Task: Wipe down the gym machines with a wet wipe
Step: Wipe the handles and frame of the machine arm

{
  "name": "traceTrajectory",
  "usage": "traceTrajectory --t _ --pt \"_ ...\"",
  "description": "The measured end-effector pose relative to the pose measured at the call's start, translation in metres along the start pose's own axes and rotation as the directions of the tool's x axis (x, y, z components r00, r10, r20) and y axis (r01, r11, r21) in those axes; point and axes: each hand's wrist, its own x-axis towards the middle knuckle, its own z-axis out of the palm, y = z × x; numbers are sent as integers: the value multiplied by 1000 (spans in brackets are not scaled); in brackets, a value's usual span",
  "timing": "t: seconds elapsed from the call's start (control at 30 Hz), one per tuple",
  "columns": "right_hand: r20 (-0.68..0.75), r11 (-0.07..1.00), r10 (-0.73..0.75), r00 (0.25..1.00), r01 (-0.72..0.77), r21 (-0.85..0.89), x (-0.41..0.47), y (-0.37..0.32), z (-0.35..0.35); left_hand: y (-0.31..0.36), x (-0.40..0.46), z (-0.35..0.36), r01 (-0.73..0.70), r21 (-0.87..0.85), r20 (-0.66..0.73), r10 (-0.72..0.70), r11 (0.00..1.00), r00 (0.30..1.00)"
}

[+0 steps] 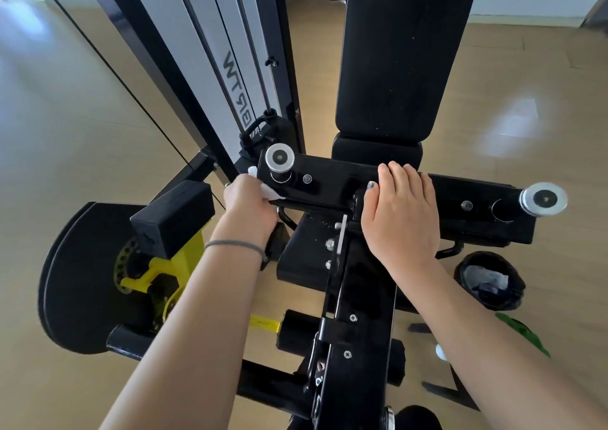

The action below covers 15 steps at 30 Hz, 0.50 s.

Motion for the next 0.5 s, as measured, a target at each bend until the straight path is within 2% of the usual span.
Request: traceTrajectory --t 0.17,0.3,0.4,0.5 --pt "-1 1000 -2 1000 2 -2 0 0 0 -23 -11 10 -30 97 -44 35 995 998" --pt "-1 1000 -1 1000 1 8 0 0 -1 -42 -24 10 -41 221 -14 45 974 999" --pt "-1 1000 1 1000 -1 0 0 -1 -1 -58 -32 22 17 214 48 -28 977 998" --pt "-8 1000 -4 1000 4 -4 -1 -1 -1 -65 -41 25 49 306 118 -89 951 989"
